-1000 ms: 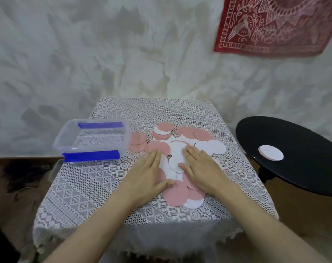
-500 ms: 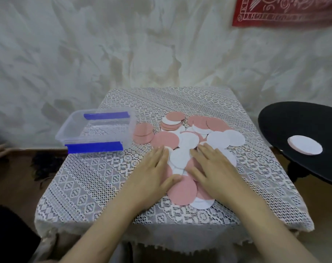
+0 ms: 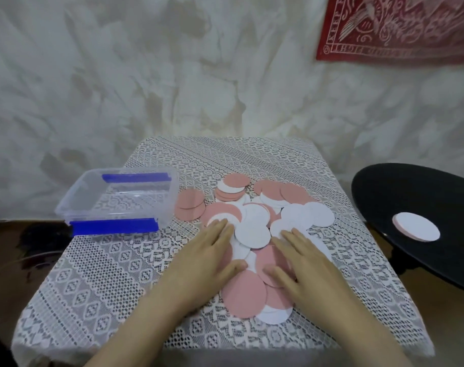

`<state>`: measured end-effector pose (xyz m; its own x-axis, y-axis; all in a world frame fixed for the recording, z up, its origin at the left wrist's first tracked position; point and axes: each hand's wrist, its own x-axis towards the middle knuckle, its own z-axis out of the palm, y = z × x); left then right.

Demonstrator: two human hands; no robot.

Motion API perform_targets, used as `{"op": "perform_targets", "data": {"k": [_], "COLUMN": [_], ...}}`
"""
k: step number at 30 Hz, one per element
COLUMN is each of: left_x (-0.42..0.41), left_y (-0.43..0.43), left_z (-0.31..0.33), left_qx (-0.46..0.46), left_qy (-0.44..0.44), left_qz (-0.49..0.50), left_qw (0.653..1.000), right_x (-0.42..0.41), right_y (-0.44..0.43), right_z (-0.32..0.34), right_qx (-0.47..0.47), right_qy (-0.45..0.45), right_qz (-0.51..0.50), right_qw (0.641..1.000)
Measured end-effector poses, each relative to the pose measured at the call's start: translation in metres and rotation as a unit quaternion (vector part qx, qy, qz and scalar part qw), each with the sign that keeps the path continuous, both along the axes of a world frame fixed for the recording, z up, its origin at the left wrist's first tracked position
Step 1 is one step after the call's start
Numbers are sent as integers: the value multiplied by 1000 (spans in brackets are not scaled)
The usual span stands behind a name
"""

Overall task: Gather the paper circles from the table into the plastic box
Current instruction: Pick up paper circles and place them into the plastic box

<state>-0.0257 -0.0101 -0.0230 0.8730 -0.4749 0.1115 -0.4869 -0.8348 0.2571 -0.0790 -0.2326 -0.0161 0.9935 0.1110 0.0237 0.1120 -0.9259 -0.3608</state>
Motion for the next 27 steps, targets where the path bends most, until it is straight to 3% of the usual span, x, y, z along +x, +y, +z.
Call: {"op": "perform_targets", "data": {"k": [5,11,19,27], "left_x": [-14,-18,2,10], "left_y": [11,18,13,1], "left_z": [3,-3,-9,-4], "left_qx": [-64,-65,-77,-96], "left_qy": [-13,58,41,17], "left_qz": [1,-18,1,-12], "left_qw": [998,996,996,995], "right_x": [4,23,57,75], "right_y": [12,20,16,9], "right_z": [6,5,16,15], "right_qx": [0,-7,-52,147], "right_qy": [-15,-17,-25,-7], "right_qz": [-7,-4,2,-20], "right_qw": [1000,1000,998,989]}}
